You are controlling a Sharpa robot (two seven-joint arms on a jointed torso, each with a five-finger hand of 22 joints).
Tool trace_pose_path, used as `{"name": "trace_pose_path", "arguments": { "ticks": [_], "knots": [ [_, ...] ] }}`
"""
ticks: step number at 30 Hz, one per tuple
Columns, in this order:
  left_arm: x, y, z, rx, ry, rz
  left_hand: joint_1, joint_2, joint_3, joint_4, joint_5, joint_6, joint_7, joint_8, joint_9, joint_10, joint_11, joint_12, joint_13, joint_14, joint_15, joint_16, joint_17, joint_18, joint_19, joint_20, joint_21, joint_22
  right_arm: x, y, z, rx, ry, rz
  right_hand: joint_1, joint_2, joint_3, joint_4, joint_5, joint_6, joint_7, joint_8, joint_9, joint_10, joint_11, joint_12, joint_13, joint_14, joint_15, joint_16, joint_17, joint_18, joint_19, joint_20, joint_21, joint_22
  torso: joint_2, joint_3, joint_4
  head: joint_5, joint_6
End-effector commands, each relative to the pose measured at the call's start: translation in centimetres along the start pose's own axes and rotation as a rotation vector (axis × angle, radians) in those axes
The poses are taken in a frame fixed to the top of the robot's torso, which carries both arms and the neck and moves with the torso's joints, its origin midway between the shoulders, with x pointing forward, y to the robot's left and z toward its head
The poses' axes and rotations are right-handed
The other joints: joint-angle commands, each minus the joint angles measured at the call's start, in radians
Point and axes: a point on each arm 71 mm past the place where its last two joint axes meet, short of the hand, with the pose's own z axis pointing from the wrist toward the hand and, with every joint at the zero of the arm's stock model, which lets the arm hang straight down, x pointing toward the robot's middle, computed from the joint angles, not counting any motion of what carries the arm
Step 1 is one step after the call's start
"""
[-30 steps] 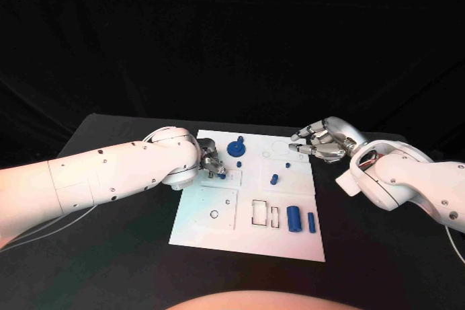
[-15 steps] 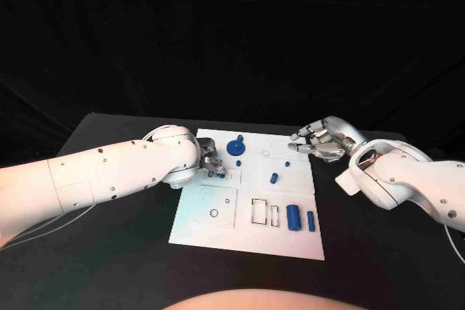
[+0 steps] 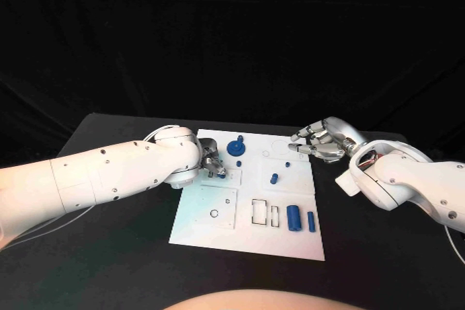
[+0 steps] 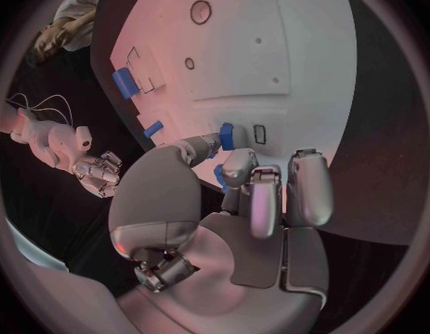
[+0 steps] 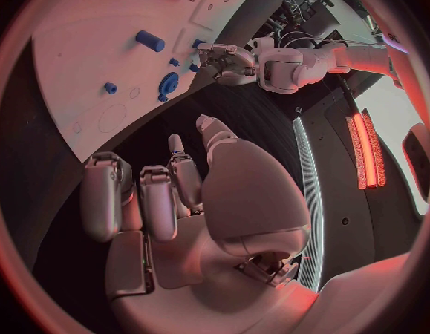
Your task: Assemble the parts on the task board
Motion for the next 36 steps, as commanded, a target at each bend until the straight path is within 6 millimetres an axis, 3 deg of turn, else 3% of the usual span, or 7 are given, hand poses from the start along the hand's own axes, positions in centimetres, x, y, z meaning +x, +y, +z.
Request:
{"name": "trace_pose_path", "arguments": {
  "ticks": [1, 15, 36],
  "knots": [
    [0.34, -0.24, -0.02, 0.002, 0.028, 0.026, -0.012, 0.003, 0.187, -0.19, 0.004, 0.003, -0.012, 0.011, 0.002, 0.014, -0.001, 0.009, 0.008, 0.098, -0.01, 0.003, 0.248, -0.018, 0.002, -0.003, 0.004, 0.002, 0.15, 0.05, -0.01, -0.007, 0.013, -0.007, -0.004, 0.0, -0.001, 0.003, 0.006, 0.004, -0.001, 0.006, -0.001, -0.002, -0.001, -0.004, 0.019, 0.081, -0.009, -0.007, 0.17, 0.019, -0.009, 0.0, -0.004, 0.107, 0.0, 0.0002, -0.0009, 0.0, -0.001],
    [0.44, -0.25, 0.13, -0.008, 0.048, 0.027, -0.068, -0.006, 0.1, -0.141, -0.009, 0.007, -0.034, 0.036, -0.014, 0.032, -0.017, 0.03, 0.029, 0.098, -0.02, 0.002, 0.248, -0.019, 0.006, -0.009, 0.003, 0.007, 0.15, 0.04, 0.01, -0.006, 0.012, -0.007, -0.008, 0.002, -0.002, 0.007, 0.006, 0.004, -0.001, 0.007, -0.001, -0.002, -0.001, -0.004, 0.019, 0.08, -0.009, -0.007, 0.17, 0.019, -0.009, -0.001, -0.005, 0.106, 0.0, 0.0004, -0.0005, -0.001, -0.004],
    [0.34, -0.19, 0.41, -0.024, 0.049, 0.016, -0.1, 0.011, -0.055, -0.053, -0.01, 0.027, -0.039, 0.049, -0.063, 0.038, -0.02, 0.05, 0.046, 0.098, -0.024, 0.003, 0.249, -0.021, 0.013, -0.014, 0.005, 0.015, 0.13, 0.06, 0.0, -0.007, 0.008, -0.006, -0.014, 0.002, -0.006, 0.011, 0.006, 0.003, -0.001, 0.008, -0.001, -0.004, -0.001, -0.006, 0.016, 0.08, -0.009, -0.01, 0.166, 0.02, -0.012, -0.001, -0.01, 0.103, 0.001, 0.0, -0.0006, -0.006, -0.009]
  ]
}}
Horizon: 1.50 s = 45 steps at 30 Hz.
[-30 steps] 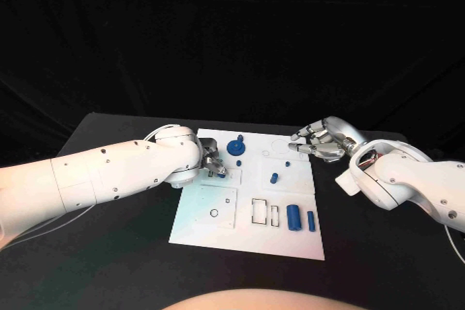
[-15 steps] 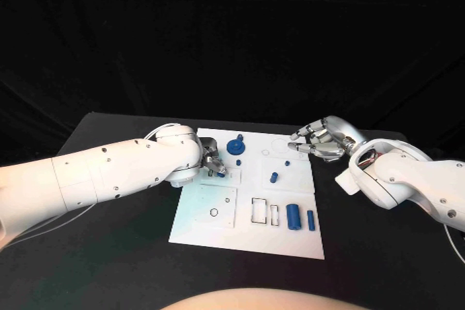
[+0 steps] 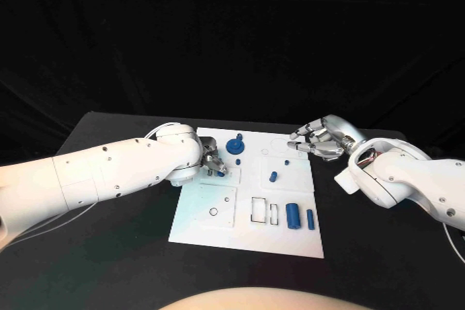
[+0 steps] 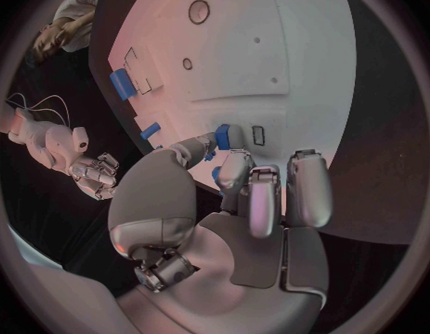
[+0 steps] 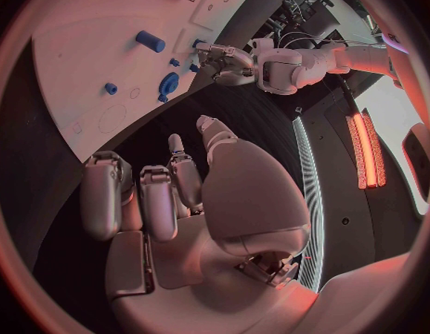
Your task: Assemble the parts on the task board
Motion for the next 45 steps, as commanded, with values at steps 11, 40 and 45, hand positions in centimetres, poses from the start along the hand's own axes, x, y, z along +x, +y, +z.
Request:
{"name": "trace_pose_path", "arguments": {
  "ticks": [11, 40, 45],
  "knots": [
    [0.41, -0.02, 0.1, -0.01, 0.038, 0.008, -0.008, 0.012, -0.098, 0.043, -0.004, 0.02, -0.004, 0.014, -0.025, 0.011, 0.005, 0.017, 0.014, 0.102, -0.006, 0.003, 0.248, -0.014, 0.007, -0.003, 0.007, 0.01, 0.08, 0.06, -0.01, -0.009, 0.006, -0.009, -0.013, -0.003, -0.001, 0.005, 0.005, 0.003, -0.001, 0.005, -0.002, -0.004, -0.001, -0.006, 0.016, 0.079, -0.009, -0.007, 0.164, 0.021, -0.005, -0.001, -0.005, 0.102, 0.0, 0.0002, 0.0008, -0.004, -0.003],
    [-0.04, 0.25, 0.13, -0.008, 0.015, -0.072, -0.027, 0.028, -0.446, 0.201, -0.007, 0.022, -0.002, 0.035, -0.082, 0.007, 0.007, 0.019, 0.009, 0.102, -0.006, 0.003, 0.249, -0.014, 0.011, -0.003, 0.004, 0.012, 0.12, 0.05, 0.02, -0.015, 0.007, -0.022, -0.018, -0.004, -0.004, 0.009, 0.004, 0.002, -0.001, 0.006, -0.002, -0.005, -0.001, -0.007, 0.015, 0.079, -0.009, -0.008, 0.163, 0.021, -0.006, -0.001, -0.007, 0.101, -0.001, -0.0004, 0.0003, -0.006, 0.001],
    [-0.39, 0.11, -0.02, 0.001, 0.001, -0.103, -0.021, 0.038, -0.499, 0.226, -0.006, 0.02, -0.002, 0.039, -0.089, 0.005, 0.007, 0.018, 0.007, 0.102, -0.006, 0.003, 0.249, -0.014, 0.01, -0.004, 0.003, 0.011, 0.21, 0.01, 0.05, -0.014, 0.009, -0.02, -0.02, -0.004, -0.005, 0.01, 0.004, 0.002, -0.002, 0.007, -0.002, -0.006, -0.001, -0.008, 0.014, 0.079, -0.009, -0.008, 0.162, 0.021, -0.007, -0.001, -0.008, 0.1, -0.001, -0.0005, -0.0006, -0.006, 0.003]
  ]
}}
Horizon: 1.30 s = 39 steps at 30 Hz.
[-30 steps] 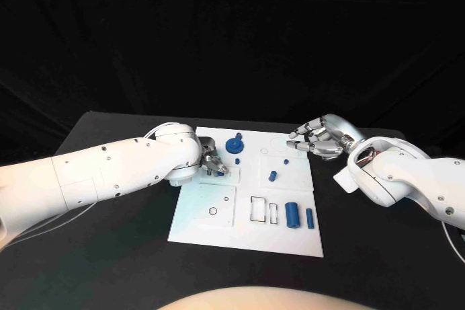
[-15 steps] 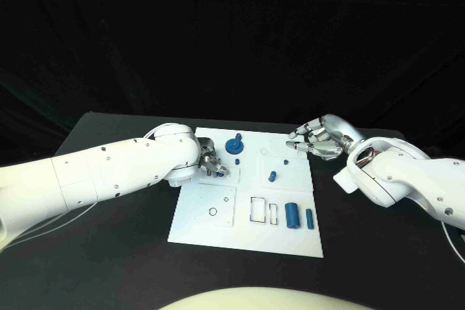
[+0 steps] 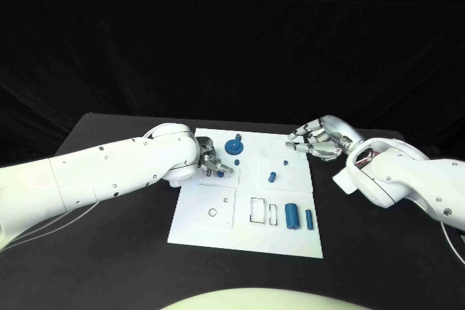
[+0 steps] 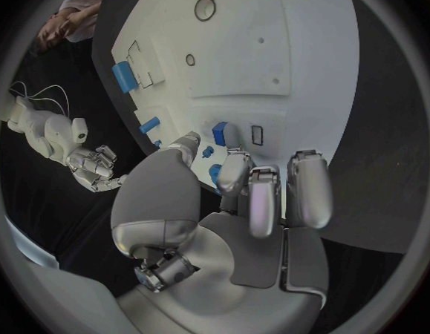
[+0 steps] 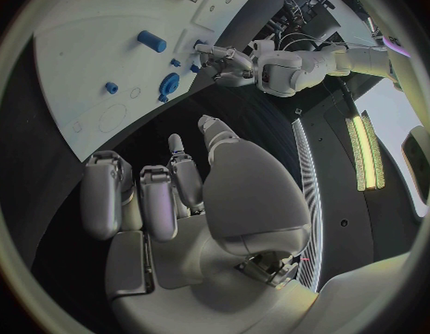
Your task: Assemble the parts on the task board
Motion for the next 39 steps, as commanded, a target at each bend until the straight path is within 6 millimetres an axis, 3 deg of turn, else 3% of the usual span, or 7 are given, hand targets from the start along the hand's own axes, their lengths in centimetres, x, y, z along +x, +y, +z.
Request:
{"name": "trace_pose_path", "arguments": {
  "ticks": [1, 6, 8, 12, 17, 26, 39],
  "knots": [
    [-0.2, -0.3, -0.2, 0.018, -0.012, -0.053, -0.003, 0.012, -0.018, 0.004, -0.003, -0.007, 0.004, 0.005, -0.003, -0.004, 0.002, 0.0, -0.003, 0.102, -0.006, 0.003, 0.249, -0.014, 0.007, 0.0, -0.001, -0.001, 0.2, 0.0, 0.0, -0.008, 0.01, -0.007, -0.008, 0.001, -0.001, 0.006, 0.004, 0.002, -0.002, 0.007, -0.001, -0.006, -0.001, -0.003, 0.013, 0.079, -0.009, -0.004, 0.163, 0.006, -0.007, -0.001, -0.005, 0.101, 0.0, -0.0005, -0.0012, 0.0, 0.002],
    [-1.0, -0.2, -0.5, 0.026, -0.024, -0.079, 0.004, 0.014, -0.035, 0.004, -0.003, -0.01, 0.004, 0.005, -0.005, -0.007, 0.002, -0.004, -0.009, 0.102, -0.005, 0.002, 0.249, -0.014, 0.007, 0.0, -0.002, -0.001, 0.3, 0.0, 0.0, -0.007, 0.012, -0.006, -0.008, 0.001, -0.001, 0.006, 0.004, 0.002, -0.002, 0.007, -0.001, -0.006, -0.001, -0.003, 0.013, 0.079, -0.009, -0.004, 0.163, 0.006, -0.007, -0.001, -0.005, 0.101, 0.0, -0.0004, -0.0004, -0.001, 0.003],
    [-1.3, -0.1, -0.7, 0.027, -0.023, -0.08, 0.039, 0.015, -0.046, -0.008, -0.001, -0.016, 0.006, 0.005, -0.009, -0.016, 0.004, -0.013, -0.022, 0.102, -0.005, 0.002, 0.249, -0.013, 0.006, 0.0, -0.004, -0.003, 0.3, -0.1, 0.0, -0.006, 0.011, -0.006, -0.008, 0.001, -0.001, 0.006, 0.004, 0.002, -0.002, 0.007, -0.001, -0.005, -0.001, -0.002, 0.014, 0.079, -0.009, -0.004, 0.164, 0.006, -0.007, -0.001, -0.005, 0.101, 0.0, 0.0004, 0.0005, -0.003, 0.005],
    [-3.2, 0.4, -1.2, 0.026, 0.004, -0.067, 0.099, 0.027, -0.084, -0.008, 0.0, -0.043, 0.018, -0.008, -0.025, -0.06, 0.014, -0.066, -0.095, 0.101, 0.002, -0.001, 0.247, -0.007, -0.012, 0.005, -0.023, -0.035, 0.3, -0.1, 0.0, -0.005, 0.011, -0.006, -0.008, 0.001, -0.001, 0.006, 0.004, 0.002, -0.002, 0.007, -0.001, -0.005, -0.001, -0.002, 0.014, 0.079, -0.009, -0.004, 0.164, 0.006, -0.007, -0.001, -0.005, 0.101, -0.001, 0.0007, 0.0025, -0.004, 0.008],
    [-6.4, 0.8, -1.5, 0.022, -0.022, -0.08, 0.116, 0.036, -0.148, 0.006, 0.001, -0.101, 0.052, -0.061, -0.065, -0.155, 0.045, -0.168, -0.228, 0.085, 0.029, -0.041, 0.214, 0.016, -0.077, 0.026, -0.096, -0.149, 0.3, -0.1, 0.1, -0.004, 0.011, -0.006, -0.008, 0.001, -0.001, 0.006, 0.004, 0.002, -0.002, 0.007, -0.001, -0.005, -0.001, -0.002, 0.014, 0.079, -0.009, -0.004, 0.164, 0.006, -0.007, -0.001, -0.005, 0.101, 0.0, 0.001, 0.0006, 0.0, 0.016],
    [-9.0, 0.7, -0.2, -0.021, -0.088, -0.022, 0.148, 0.06, -0.178, 0.004, 0.002, -0.101, 0.061, -0.085, -0.093, -0.164, 0.053, -0.18, -0.252, 0.088, 0.037, -0.033, 0.22, 0.014, -0.07, 0.036, -0.094, -0.14, 0.4, -0.1, 0.1, -0.004, 0.014, -0.005, -0.008, 0.001, -0.001, 0.006, 0.004, 0.002, -0.002, 0.007, -0.001, -0.005, -0.002, -0.002, 0.015, 0.079, -0.01, -0.004, 0.163, 0.006, -0.007, -0.001, -0.004, 0.101, 0.002, -0.0017, -0.0004, 0.008, 0.027],
    [-9.0, 0.9, 2.0, -0.091, -0.06, 0.049, 0.183, 0.08, -0.192, 0.002, 0.003, -0.078, 0.056, -0.086, -0.105, -0.155, 0.049, -0.172, -0.25, 0.089, 0.034, -0.031, 0.222, 0.011, -0.059, 0.035, -0.085, -0.124, 0.4, -0.1, 0.1, -0.004, 0.015, -0.005, -0.008, 0.001, -0.001, 0.006, 0.004, 0.002, -0.002, 0.007, -0.001, -0.005, -0.002, -0.002, 0.015, 0.079, -0.01, -0.004, 0.163, 0.006, -0.007, -0.001, -0.004, 0.101, 0.003, -0.0023, 0.001, 0.011, 0.025]
  ]
}}
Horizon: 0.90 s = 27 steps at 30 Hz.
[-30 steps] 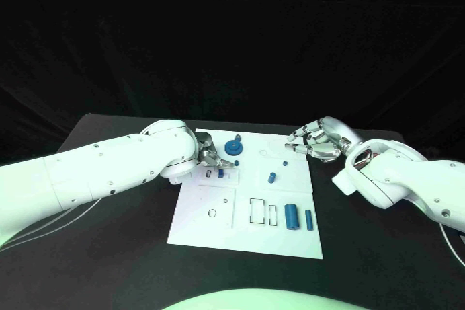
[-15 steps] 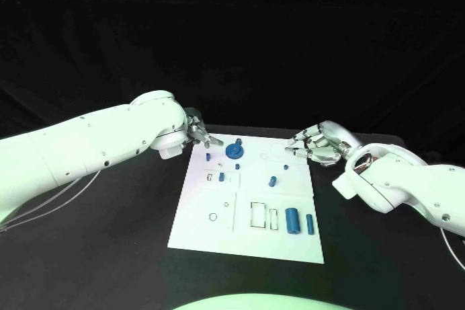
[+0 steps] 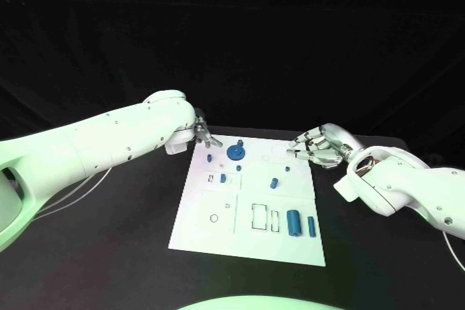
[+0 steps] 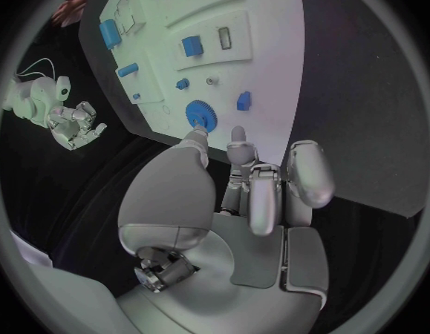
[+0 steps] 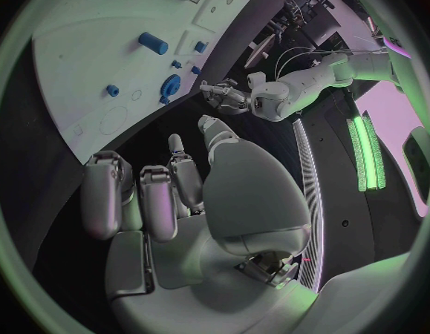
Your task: Assemble the parts on the task board
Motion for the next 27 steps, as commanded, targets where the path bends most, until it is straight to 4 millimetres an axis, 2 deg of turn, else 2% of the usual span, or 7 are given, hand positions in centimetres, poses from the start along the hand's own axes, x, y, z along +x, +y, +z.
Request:
{"name": "trace_pose_path", "arguments": {
  "ticks": [1, 12, 18, 23, 27],
  "knots": [
    [0.2, -0.1, 0.3, 0.0, 0.025, 0.059, 0.009, -0.001, -0.005, 0.001, 0.002, 0.008, 0.002, -0.004, -0.001, 0.002, -0.001, 0.002, -0.002, 0.087, 0.003, 0.002, 0.221, 0.011, 0.008, -0.003, 0.004, 0.001, 0.1, 0.1, 0.0, -0.008, 0.011, -0.006, -0.007, 0.001, -0.001, 0.006, 0.004, 0.002, -0.002, 0.007, -0.001, -0.005, -0.002, -0.002, 0.015, 0.079, -0.01, -0.004, 0.163, 0.006, -0.007, -0.001, -0.004, 0.101, 0.001, -0.0003, 0.0018, 0.001, -0.002],
    [0.2, 0.2, 1.1, -0.022, 0.023, 0.058, 0.012, 0.002, -0.006, 0.001, 0.002, 0.009, 0.002, -0.004, -0.002, 0.003, -0.002, 0.003, -0.001, 0.087, 0.003, 0.001, 0.22, 0.009, 0.012, -0.003, 0.01, 0.01, 0.2, 0.1, 0.0, -0.009, 0.011, -0.006, -0.007, 0.002, -0.001, 0.005, 0.005, 0.002, -0.002, 0.007, -0.001, -0.005, -0.002, -0.002, 0.015, 0.079, -0.01, -0.004, 0.162, 0.006, -0.007, -0.001, -0.005, 0.101, 0.0, -0.0002, -0.0001, 0.006, -0.004],
    [0.4, 0.0, 1.4, -0.026, 0.019, 0.076, 0.012, 0.002, -0.006, 0.001, 0.002, 0.009, 0.002, -0.004, -0.002, 0.003, -0.002, 0.003, -0.001, 0.087, 0.003, 0.001, 0.22, 0.009, 0.012, -0.003, 0.01, 0.01, 0.2, 0.2, 0.0, -0.01, 0.012, -0.006, -0.007, 0.002, -0.001, 0.005, 0.005, 0.002, -0.002, 0.007, -0.001, -0.005, -0.002, -0.002, 0.015, 0.079, -0.01, -0.004, 0.162, 0.006, -0.007, -0.001, -0.005, 0.101, 0.001, 0.001, 0.0007, 0.001, 0.001],
    [0.6, 0.3, 1.7, -0.037, 0.024, 0.081, 0.014, 0.005, -0.007, 0.002, 0.002, 0.011, 0.001, -0.004, -0.003, 0.002, -0.002, 0.002, -0.003, 0.086, 0.003, 0.001, 0.22, 0.008, 0.013, -0.003, 0.01, 0.012, 0.2, 0.2, 0.0, -0.01, 0.013, -0.005, -0.007, 0.002, -0.001, 0.005, 0.005, 0.002, -0.002, 0.007, -0.001, -0.005, -0.002, -0.002, 0.015, 0.079, -0.01, -0.004, 0.162, 0.006, -0.007, -0.001, -0.005, 0.101, 0.0, 0.0013, -0.0005, 0.003, -0.004],
    [0.7, 0.4, 1.8, -0.038, 0.039, 0.076, 0.016, 0.008, -0.009, 0.002, 0.002, 0.015, 0.0, -0.003, -0.004, 0.002, -0.002, 0.002, -0.004, 0.086, 0.003, 0.001, 0.219, 0.008, 0.014, -0.003, 0.011, 0.013, 0.2, 0.1, 0.0, -0.008, 0.013, -0.006, -0.007, 0.002, -0.001, 0.005, 0.005, 0.002, -0.002, 0.007, -0.001, -0.005, -0.002, -0.002, 0.015, 0.079, -0.01, -0.004, 0.162, 0.006, -0.007, -0.001, -0.005, 0.101, 0.002, 0.0012, 0.0009, -0.002, -0.004]
  ]
}}
